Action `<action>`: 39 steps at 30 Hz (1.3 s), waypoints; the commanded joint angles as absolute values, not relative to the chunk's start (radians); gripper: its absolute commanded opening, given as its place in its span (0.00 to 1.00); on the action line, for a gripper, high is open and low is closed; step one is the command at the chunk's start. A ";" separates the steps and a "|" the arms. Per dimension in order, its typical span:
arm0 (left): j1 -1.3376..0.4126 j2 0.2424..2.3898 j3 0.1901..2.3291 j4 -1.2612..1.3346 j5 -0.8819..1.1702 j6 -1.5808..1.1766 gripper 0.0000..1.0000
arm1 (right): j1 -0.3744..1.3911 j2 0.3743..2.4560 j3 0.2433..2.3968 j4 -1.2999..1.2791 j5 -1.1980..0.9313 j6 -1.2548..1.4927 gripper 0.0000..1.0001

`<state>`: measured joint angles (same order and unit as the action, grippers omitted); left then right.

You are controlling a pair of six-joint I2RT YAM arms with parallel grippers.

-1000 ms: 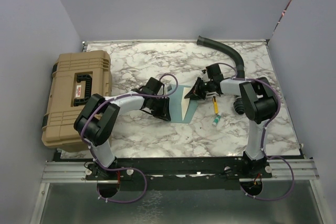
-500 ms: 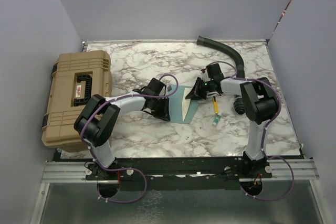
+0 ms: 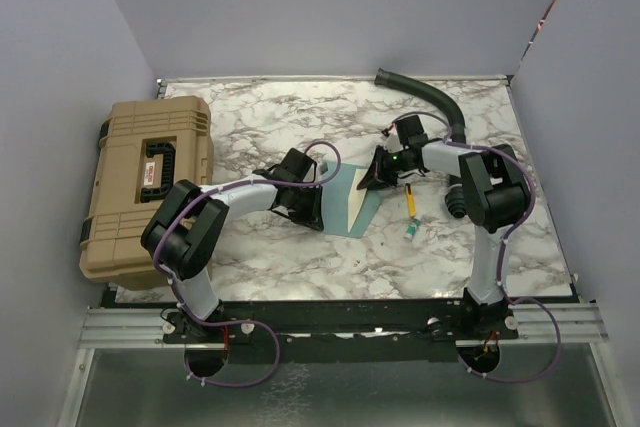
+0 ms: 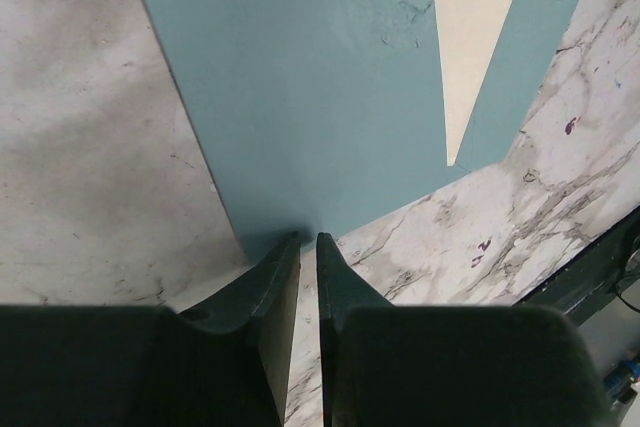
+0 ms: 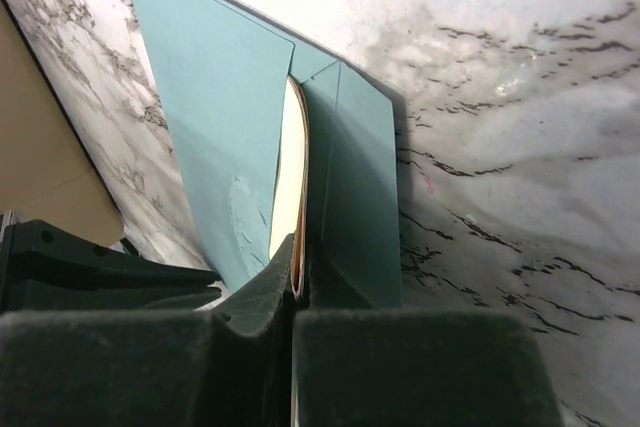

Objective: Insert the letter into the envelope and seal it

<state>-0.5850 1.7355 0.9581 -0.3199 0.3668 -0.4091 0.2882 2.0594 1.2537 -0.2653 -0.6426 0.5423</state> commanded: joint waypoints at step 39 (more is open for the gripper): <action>-0.560 1.788 0.897 -0.377 0.150 -0.438 0.17 | 0.381 1.898 0.895 -0.034 -0.716 0.657 0.02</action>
